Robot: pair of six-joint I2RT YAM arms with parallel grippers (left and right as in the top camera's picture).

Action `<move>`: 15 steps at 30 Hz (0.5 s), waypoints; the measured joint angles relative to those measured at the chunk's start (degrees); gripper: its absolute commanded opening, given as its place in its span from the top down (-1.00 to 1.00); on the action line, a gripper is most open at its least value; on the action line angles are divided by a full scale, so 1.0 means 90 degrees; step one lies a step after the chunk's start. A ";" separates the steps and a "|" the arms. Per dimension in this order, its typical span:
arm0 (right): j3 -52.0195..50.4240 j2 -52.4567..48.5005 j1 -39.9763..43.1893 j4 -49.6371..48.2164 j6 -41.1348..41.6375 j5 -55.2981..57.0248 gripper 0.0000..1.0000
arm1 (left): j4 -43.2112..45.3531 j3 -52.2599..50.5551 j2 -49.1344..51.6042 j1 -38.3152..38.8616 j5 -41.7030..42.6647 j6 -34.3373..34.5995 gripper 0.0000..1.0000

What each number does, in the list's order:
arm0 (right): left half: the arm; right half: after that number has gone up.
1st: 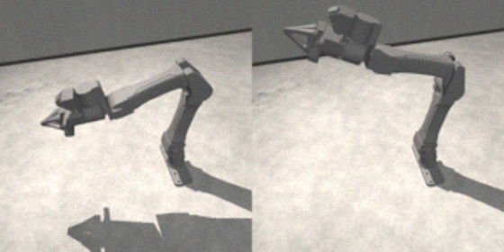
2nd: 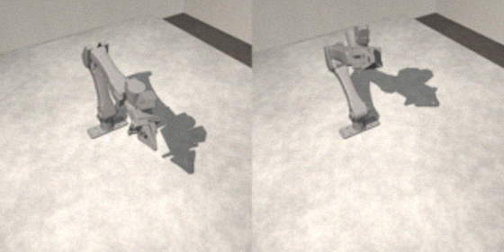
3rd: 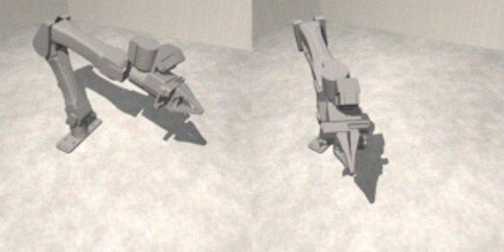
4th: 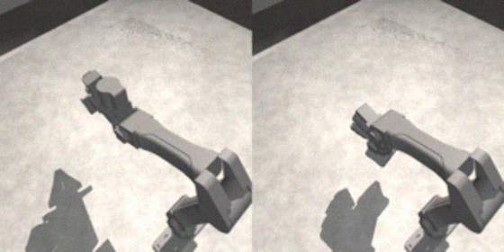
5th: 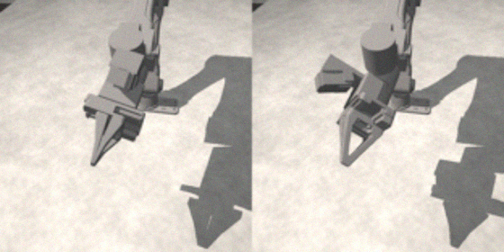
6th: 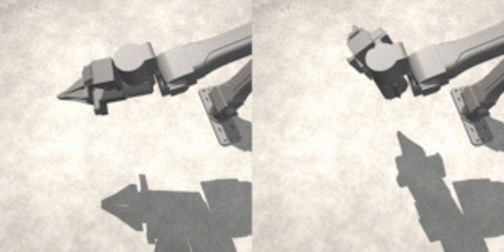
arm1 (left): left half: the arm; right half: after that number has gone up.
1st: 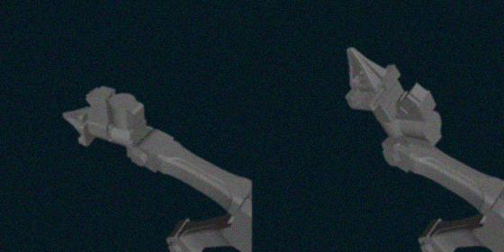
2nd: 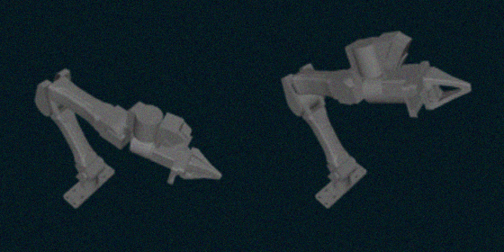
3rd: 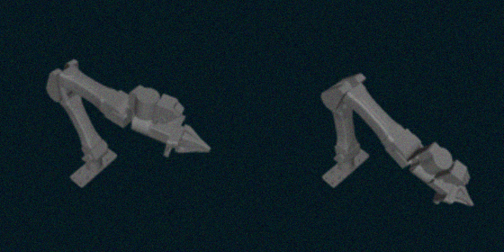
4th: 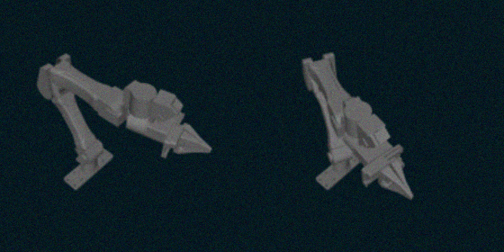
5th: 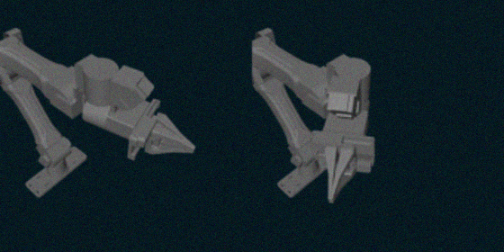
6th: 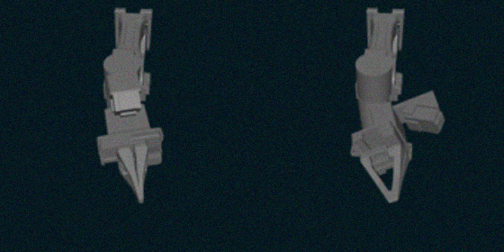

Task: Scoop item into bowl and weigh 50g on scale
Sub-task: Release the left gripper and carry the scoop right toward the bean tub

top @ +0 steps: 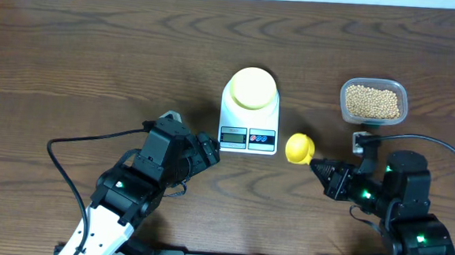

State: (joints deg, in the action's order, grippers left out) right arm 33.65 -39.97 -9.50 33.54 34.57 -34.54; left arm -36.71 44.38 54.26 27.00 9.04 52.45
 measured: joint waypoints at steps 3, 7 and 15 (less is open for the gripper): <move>0.0041 0.0012 0.0000 0.0002 -0.0080 0.0036 0.98 | -0.0007 0.0000 0.0000 0.0000 0.0000 0.0000 -0.74; 0.0041 0.0002 0.0000 0.0005 0.0063 0.0075 0.98 | -0.0053 0.0000 0.0000 0.0000 0.0000 0.0000 -0.74; 0.0041 0.0002 0.0000 -0.0039 0.0228 0.0172 0.98 | -0.0063 0.0000 0.0000 0.0000 0.0000 0.0000 -0.74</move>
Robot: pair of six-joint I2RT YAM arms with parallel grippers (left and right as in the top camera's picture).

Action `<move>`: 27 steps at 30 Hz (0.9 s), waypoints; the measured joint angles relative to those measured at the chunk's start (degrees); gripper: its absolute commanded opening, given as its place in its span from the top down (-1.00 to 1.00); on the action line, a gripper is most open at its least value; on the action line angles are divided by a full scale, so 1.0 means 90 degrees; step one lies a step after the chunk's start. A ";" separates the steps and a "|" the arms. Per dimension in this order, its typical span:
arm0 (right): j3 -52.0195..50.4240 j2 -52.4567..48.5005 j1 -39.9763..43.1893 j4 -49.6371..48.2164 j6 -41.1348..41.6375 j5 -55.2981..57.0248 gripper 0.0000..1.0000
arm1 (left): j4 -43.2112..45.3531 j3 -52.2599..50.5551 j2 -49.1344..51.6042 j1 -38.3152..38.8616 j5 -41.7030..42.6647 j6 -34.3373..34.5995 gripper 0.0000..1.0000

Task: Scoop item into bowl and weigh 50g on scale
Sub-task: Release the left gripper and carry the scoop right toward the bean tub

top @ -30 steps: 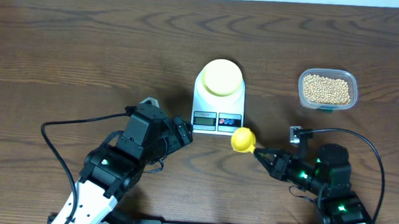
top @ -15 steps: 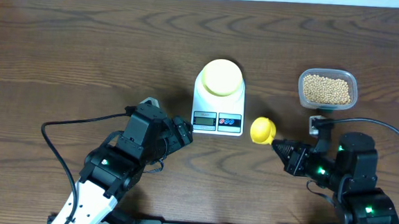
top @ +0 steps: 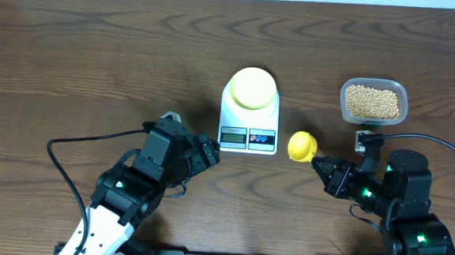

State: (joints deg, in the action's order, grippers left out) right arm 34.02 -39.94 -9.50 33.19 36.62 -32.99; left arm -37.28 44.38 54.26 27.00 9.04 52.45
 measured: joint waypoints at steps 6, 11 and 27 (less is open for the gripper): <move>0.0000 -0.0002 0.0000 -0.0053 0.0002 0.0012 0.98 | -0.0015 0.0000 0.0000 0.0000 0.0000 0.0000 -0.74; 0.0000 0.0000 0.0000 -0.0078 0.0002 0.0000 0.98 | -0.0036 0.0000 0.0000 0.0000 0.0000 0.0000 -0.74; 0.0000 0.0000 -0.0007 -0.0359 0.0007 -0.0223 0.98 | -0.0466 0.0000 0.0075 0.0000 -0.0044 -0.0007 -0.56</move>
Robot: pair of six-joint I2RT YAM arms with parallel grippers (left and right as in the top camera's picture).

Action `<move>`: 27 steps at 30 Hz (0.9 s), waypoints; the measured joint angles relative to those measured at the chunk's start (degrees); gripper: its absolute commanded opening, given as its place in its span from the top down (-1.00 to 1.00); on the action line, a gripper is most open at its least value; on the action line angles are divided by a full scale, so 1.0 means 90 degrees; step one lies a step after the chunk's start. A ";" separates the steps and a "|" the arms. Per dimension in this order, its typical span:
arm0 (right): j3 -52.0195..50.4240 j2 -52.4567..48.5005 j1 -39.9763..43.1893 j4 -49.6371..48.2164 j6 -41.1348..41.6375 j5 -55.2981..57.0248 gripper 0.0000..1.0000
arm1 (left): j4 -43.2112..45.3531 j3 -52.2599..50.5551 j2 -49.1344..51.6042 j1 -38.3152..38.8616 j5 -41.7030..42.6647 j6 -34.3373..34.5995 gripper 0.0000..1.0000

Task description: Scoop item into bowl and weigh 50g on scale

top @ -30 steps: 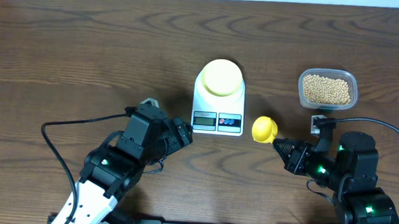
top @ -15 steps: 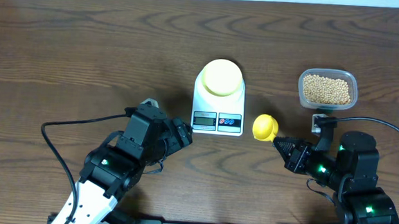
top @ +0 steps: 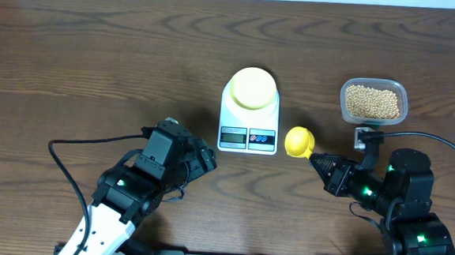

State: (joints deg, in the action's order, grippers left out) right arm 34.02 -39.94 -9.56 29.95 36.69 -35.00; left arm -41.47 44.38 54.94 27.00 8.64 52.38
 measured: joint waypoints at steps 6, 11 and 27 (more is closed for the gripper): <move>0.0000 0.0000 0.0000 -0.0034 0.0124 0.0177 0.98 | 0.0129 0.0000 0.0000 0.0000 0.0000 -0.0151 -0.45; 0.0000 0.0000 -0.0005 -0.0063 0.0197 0.0231 0.98 | 0.0134 0.0000 0.0000 0.0000 0.0000 -0.0289 -0.34; 0.0000 0.0000 -0.0005 -0.0068 0.0211 0.0352 0.98 | 0.0138 0.0083 0.0000 0.0000 -0.0121 -0.0760 0.18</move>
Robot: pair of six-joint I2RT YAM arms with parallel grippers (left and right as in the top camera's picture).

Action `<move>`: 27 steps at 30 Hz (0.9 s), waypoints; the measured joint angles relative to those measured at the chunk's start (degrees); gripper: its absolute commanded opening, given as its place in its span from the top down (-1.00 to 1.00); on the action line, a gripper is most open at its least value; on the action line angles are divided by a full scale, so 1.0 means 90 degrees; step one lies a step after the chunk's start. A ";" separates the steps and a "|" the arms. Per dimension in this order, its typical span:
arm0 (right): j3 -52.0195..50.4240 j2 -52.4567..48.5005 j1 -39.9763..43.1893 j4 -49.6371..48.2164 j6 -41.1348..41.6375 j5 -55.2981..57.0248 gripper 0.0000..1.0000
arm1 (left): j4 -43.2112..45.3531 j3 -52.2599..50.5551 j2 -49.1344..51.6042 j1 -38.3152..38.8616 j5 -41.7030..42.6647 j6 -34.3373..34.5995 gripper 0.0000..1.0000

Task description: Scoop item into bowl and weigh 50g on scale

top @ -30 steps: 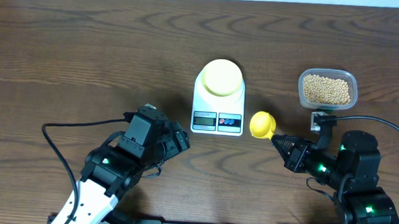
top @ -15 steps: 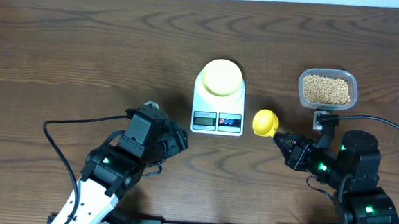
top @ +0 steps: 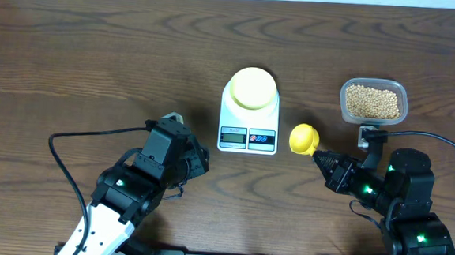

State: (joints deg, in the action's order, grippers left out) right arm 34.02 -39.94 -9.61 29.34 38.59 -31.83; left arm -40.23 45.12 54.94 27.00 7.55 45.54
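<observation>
A white scale [top: 249, 122] stands mid-table with a pale yellow bowl [top: 252, 89] on its platform. To its right, a clear container of tan beans [top: 374, 102] rests on the table. My right gripper [top: 319, 155] is shut on the handle of a yellow scoop [top: 303, 138], whose cup hangs between the scale and the container. My left gripper [top: 200, 161] sits near the scale's front left corner, apart from it, and holds nothing I can see. Its jaws are too dark to read from overhead.
The brown wooden table [top: 97, 56] stretches to the left and back. Black cables [top: 68, 145] trail from both arms near the front edge. A pale wall edge runs along the far side.
The scoop in my right gripper has shifted slightly to the right and farther from the front edge. My left gripper has pulled back a little from the scale's corner.
The right gripper held the yellow scoop just right of the scale's front at every moment, shifting it by small amounts. It now sits a bit farther back, nearer the bean container. The left gripper's tip reached toward the scale's corner, then drew back.
</observation>
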 measured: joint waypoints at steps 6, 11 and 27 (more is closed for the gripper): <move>0.0000 0.0000 0.0000 -0.0141 0.0002 0.0233 0.98 | -0.0005 0.0002 0.0000 0.0000 -0.0194 -0.0066 0.47; 0.0000 0.0000 0.0000 -0.0364 0.0000 0.0389 0.98 | 0.0005 0.0002 0.0066 0.0000 -0.0413 -0.0146 0.85; 0.0000 -0.0002 0.0000 -0.1059 -0.0206 0.1056 0.98 | 0.2526 0.0080 0.1960 0.0816 -0.0403 -0.0211 0.85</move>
State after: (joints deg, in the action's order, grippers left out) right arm 34.02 -39.97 -9.61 19.81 36.73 -22.33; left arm -17.50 45.84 72.58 34.35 3.92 43.64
